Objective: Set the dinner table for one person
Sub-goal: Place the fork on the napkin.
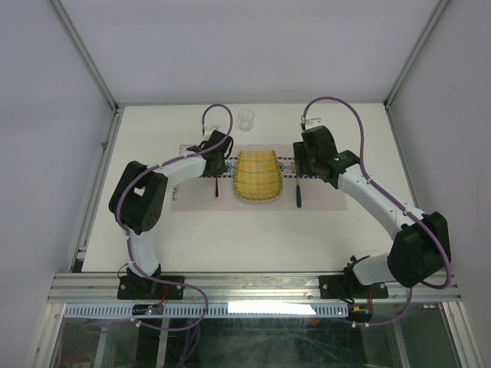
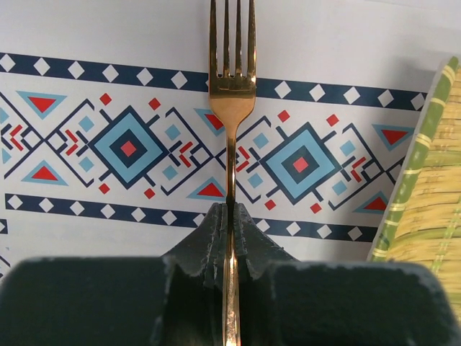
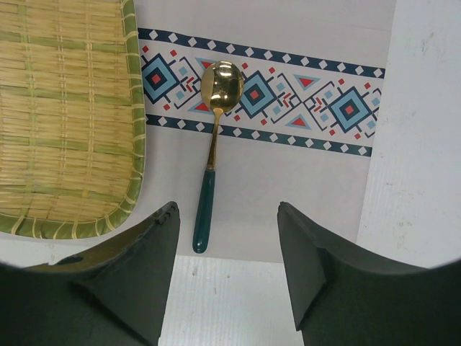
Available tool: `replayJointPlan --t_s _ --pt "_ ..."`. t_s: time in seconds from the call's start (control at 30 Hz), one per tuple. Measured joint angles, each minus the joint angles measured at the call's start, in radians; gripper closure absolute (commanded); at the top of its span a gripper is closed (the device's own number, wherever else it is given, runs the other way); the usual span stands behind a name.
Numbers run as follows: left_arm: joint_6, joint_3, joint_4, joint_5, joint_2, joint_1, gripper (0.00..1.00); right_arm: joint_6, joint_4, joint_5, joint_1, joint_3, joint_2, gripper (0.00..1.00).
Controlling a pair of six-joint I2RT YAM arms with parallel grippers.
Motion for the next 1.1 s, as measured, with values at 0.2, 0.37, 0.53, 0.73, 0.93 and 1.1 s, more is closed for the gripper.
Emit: replayJointPlan --t_s 0.2,0.37,0.53,0.73,0.93,1.1 --pt "-0.001 0.000 0.002 0.000 0.009 0.000 1.00 0.000 0.000 0.000 0.000 0.000 0.000 0.40" --pt "-0.001 -0.003 0.012 0.000 0.009 -0.001 1.00 0.001 0.000 0.000 0.000 0.000 0.000 0.40" --pt "-0.002 -0.013 0.019 0.000 0.010 -0.001 1.00 0.003 0.000 -0.001 0.000 -0.001 0.000 0.40" --pt "-0.005 -0.018 0.019 0.000 0.010 -0.014 1.00 0.003 0.000 -0.001 0.000 -0.001 0.000 0.40" --pt "-0.005 -0.018 0.019 0.000 0.011 -0.019 1.00 0.003 0.000 -0.005 0.000 -0.001 0.000 0.40" --pt "-0.005 -0.018 0.019 0.000 0.012 -0.019 1.00 0.004 0.000 -0.011 0.000 -0.001 0.000 0.40"
